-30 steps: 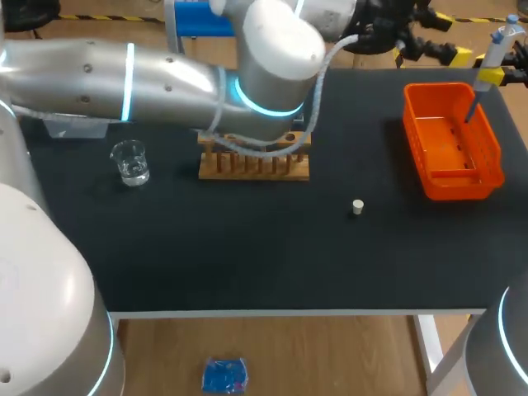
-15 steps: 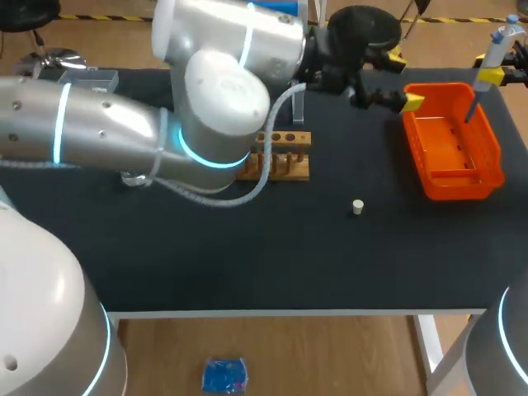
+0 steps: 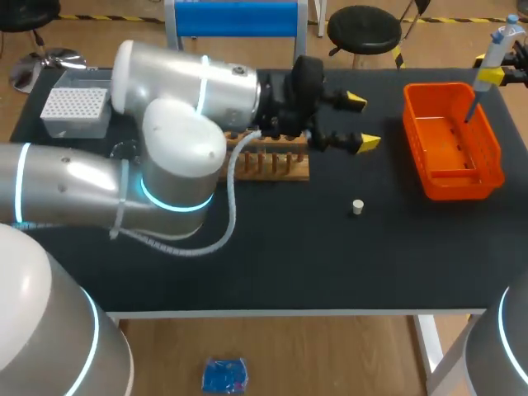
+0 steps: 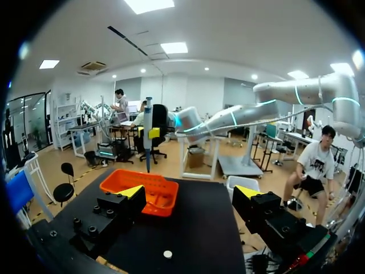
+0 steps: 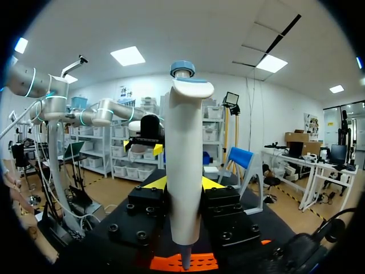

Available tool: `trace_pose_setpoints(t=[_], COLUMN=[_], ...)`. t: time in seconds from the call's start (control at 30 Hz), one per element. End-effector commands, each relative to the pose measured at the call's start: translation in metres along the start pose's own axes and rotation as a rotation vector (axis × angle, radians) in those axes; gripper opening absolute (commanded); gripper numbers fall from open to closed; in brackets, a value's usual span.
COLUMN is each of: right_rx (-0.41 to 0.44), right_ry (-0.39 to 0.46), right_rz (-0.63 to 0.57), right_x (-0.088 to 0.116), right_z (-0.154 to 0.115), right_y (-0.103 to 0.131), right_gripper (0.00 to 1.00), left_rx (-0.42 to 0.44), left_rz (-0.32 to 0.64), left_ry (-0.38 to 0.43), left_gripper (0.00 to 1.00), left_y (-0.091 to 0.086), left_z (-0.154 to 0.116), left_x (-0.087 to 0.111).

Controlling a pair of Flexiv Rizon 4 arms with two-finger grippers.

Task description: Invert the test tube, pick up the pipette, mount the tip to pipette, aspirate from beaker and dispense into the tube, eject the tip, return the pipette, and cap with the stopper.

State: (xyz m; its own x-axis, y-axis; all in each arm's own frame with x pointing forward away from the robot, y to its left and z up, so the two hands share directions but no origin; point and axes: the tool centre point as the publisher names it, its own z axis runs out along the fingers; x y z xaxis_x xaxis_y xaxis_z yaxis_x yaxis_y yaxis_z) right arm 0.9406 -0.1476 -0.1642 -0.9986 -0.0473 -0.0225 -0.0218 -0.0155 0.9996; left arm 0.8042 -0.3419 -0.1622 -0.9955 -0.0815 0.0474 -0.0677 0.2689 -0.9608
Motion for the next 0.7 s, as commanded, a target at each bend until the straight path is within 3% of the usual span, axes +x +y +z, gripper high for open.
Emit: trace_pose_setpoints(t=[0.03,0.37,0.7], right_rx=[0.002,0.002,0.002], right_ry=[0.003,0.003,0.003], right_rz=[0.0,0.0,0.0], right_x=[-0.001,-0.001,-0.001], right_z=[-0.001,-0.001,-0.001], right_y=[0.0,0.0,0.0], right_gripper=[0.0,0.0,0.0], left_rx=[0.278,0.326,0.3], left_rz=[0.001,0.014,0.049], left_ry=[-0.007,-0.064,-0.086], left_gripper=[1.0,1.0,1.0], left_y=[0.009,0.015,-0.012], left_z=[-0.015,-0.049,-0.082], left_x=[0.006,0.001,-0.009])
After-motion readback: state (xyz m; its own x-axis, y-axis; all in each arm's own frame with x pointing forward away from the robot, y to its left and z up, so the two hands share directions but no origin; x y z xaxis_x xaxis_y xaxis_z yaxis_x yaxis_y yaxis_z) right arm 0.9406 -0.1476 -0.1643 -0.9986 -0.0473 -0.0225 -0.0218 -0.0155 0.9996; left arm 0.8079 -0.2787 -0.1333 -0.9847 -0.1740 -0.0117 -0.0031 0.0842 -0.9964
